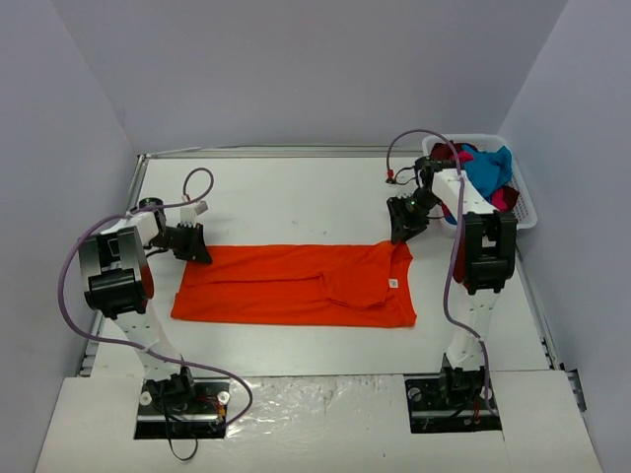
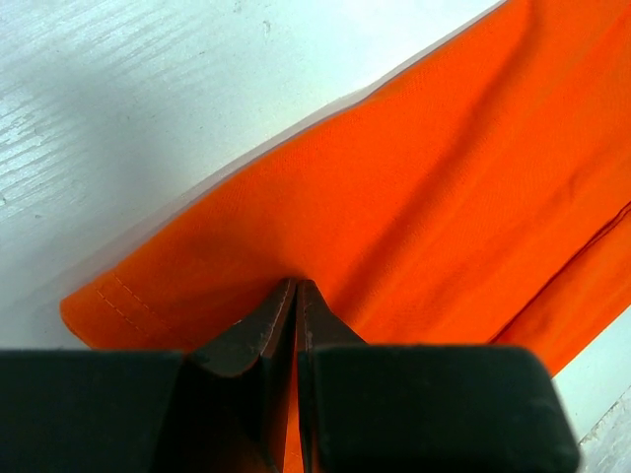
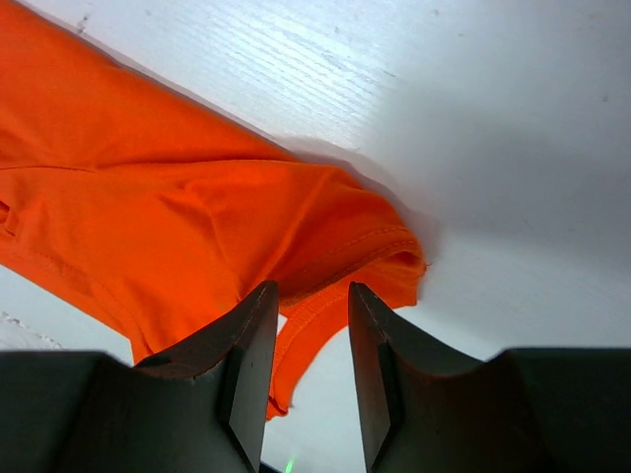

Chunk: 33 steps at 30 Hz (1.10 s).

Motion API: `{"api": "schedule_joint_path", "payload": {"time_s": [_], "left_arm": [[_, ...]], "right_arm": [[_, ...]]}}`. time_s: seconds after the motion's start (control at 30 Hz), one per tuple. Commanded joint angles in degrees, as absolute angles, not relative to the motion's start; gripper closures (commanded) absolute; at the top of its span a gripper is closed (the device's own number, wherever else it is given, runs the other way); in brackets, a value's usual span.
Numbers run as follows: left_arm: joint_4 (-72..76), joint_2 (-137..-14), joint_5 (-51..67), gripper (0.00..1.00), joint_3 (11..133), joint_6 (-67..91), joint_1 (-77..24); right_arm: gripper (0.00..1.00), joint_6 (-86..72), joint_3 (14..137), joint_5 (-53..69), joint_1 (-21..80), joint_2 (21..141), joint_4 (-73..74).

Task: Fold and stack the t-shirts
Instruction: Rotate the tshirt 90 degrees

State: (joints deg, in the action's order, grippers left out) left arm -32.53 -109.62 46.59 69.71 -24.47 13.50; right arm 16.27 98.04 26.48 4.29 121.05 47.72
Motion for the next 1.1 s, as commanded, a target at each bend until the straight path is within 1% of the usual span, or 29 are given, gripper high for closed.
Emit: {"api": "schedule_joint_path", "payload": {"time_s": [0.0, 0.17, 0.57, 0.7, 0.83, 1.07], "left_arm": [[-31.6, -107.8, 45.9, 0.96, 69.3, -23.9, 12.6], [-31.4, -107.9, 45.9, 0.96, 69.2, -23.7, 12.5], [-31.1, -107.9, 45.6, 0.96, 68.6, -23.8, 12.5], [-31.0, -107.8, 45.8, 0.96, 68.5, -23.7, 12.5], [-31.0, -107.6, 45.6, 0.95, 68.2, -23.8, 12.5], [-31.1, -107.3, 45.7, 0.96, 67.9, -24.0, 12.5]], "right_arm": [[0.69, 16.2, 99.6, 31.1, 4.2, 121.2, 51.7], [0.69, 17.1, 99.5, 33.3, 4.2, 123.0, 52.8], [0.68, 18.4, 97.4, 32.3, 3.8, 122.8, 53.2], [0.72, 19.0, 96.1, 30.9, 3.9, 123.1, 52.6], [0.76, 18.4, 94.8, 26.1, 3.9, 123.0, 50.9], [0.78, 17.2, 94.0, 20.5, 3.8, 123.7, 47.3]]}}
